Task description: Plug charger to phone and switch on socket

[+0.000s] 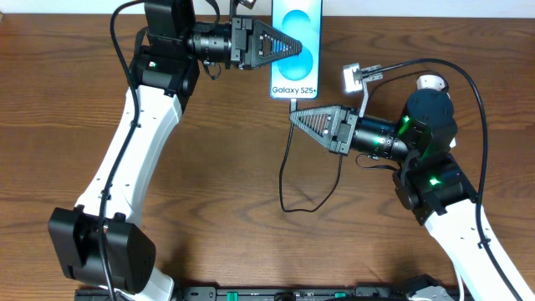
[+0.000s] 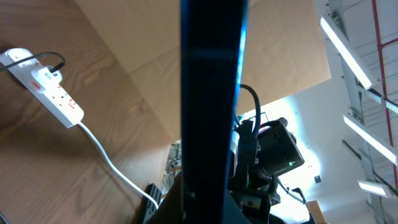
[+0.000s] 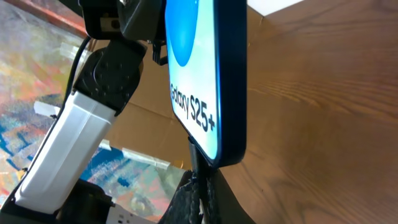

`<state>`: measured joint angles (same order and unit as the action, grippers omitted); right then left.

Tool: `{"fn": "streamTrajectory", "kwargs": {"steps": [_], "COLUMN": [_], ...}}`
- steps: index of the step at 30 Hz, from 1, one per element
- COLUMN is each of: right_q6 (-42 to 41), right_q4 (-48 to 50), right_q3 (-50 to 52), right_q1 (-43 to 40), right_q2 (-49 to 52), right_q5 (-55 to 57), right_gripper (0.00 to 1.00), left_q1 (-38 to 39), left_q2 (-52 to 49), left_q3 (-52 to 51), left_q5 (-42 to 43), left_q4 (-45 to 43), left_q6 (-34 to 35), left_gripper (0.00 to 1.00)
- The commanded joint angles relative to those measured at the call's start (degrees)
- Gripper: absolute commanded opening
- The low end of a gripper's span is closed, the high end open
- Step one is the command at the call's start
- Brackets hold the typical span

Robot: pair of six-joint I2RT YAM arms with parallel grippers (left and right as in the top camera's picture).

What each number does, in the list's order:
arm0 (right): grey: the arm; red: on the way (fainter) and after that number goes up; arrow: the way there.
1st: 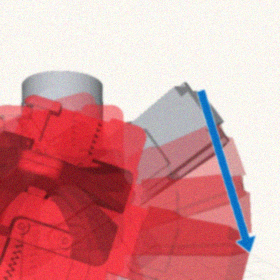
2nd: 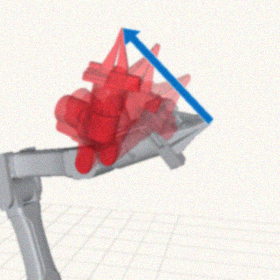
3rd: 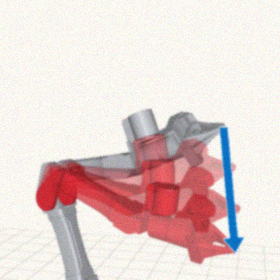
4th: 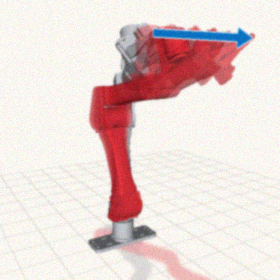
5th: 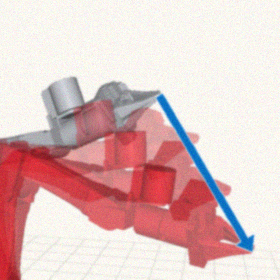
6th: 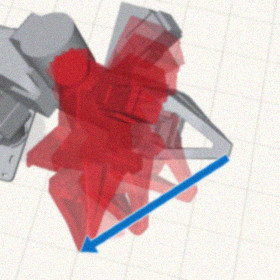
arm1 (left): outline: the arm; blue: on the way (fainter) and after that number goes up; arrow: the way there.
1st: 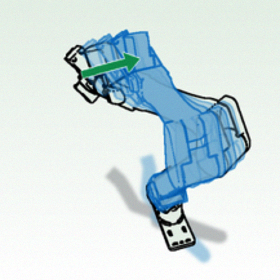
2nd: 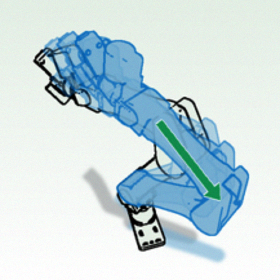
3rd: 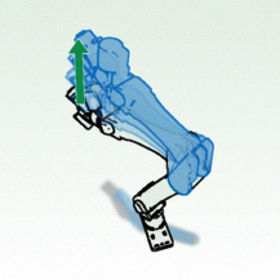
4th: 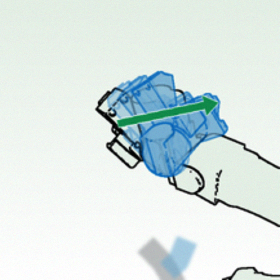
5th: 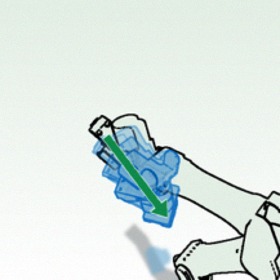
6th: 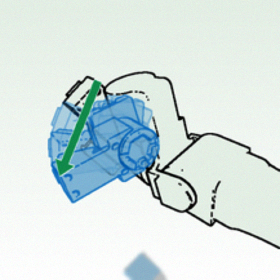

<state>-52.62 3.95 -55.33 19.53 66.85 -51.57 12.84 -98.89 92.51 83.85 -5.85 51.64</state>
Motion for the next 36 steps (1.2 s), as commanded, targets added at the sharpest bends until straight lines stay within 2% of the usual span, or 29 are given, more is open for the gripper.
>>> {"fn": "streamTrajectory", "kwargs": {"steps": [1, 7, 9, 10, 12, 13, 19, 24, 27, 33, 36], "right_q6": [-0.7, -0.5, 0.0, 0.0, 0.0, 0.0, 1.6, 3.9, 7.2, 13.6, 15.4], "right_q4": [1.9, 3.5, 3.3, 3.1, 2.6, 2.4, -0.7, -5.9, -10.9, -23.5, -29.3], "right_q3": [-0.2, -0.2, -0.2, -0.2, -0.2, -0.2, -0.2, -0.2, -0.2, -0.2, -0.2], "right_q1": [-0.5, -0.5, -0.5, -0.5, -0.5, -0.5, -0.5, -0.5, -0.5, -1.1, -2.9], "right_q2": [-0.2, -0.2, -0.2, -0.2, -0.2, -0.2, -0.2, -0.2, -0.2, -0.2, -0.2], "right_q5": [6.1, 6.6, 6.6, 6.6, 6.6, 6.6, 6.0, 5.8, 6.8, 10.7, 11.8], "right_gripper": [0.01, 0.02, 0.07, 0.12, 0.35, 0.43, 0.81, 0.86, 0.88, 0.92, 0.93], "left_q1": [0.1, 0.1, 0.1, 0.1, 0.1, 0.1, 0.1, 0.0, 0.0, 0.0, 0.0], "left_q2": [0.4, 0.4, 0.4, 0.4, 0.4, 0.4, 0.3, -0.6, -1.9, -4.9, -6.3], "left_q3": [1.1, 1.1, 1.1, 1.1, 1.1, 1.1, 1.0, 0.6, 0.3, 0.3, 0.3], "left_q5": [3.8, 3.8, 3.8, 3.8, 3.7, 3.7, 1.6, -1.6, -5.0, -16.8, -26.2], "left_q4": [-0.2, -0.2, -0.2, -0.2, -0.2, -0.2, -0.2, 0.1, 6.6, 31.6, 41.9], "left_q6": [0.1, 0.1, 0.1, 0.1, 0.1, 0.1, -0.8, -0.8, -3.5, -21.3, -26.2], "left_gripper": [0.07, 0.07, 0.07, 0.07, 0.07, 0.07, 0.07, 0.07, 0.07, 0.07, 0.07]}}
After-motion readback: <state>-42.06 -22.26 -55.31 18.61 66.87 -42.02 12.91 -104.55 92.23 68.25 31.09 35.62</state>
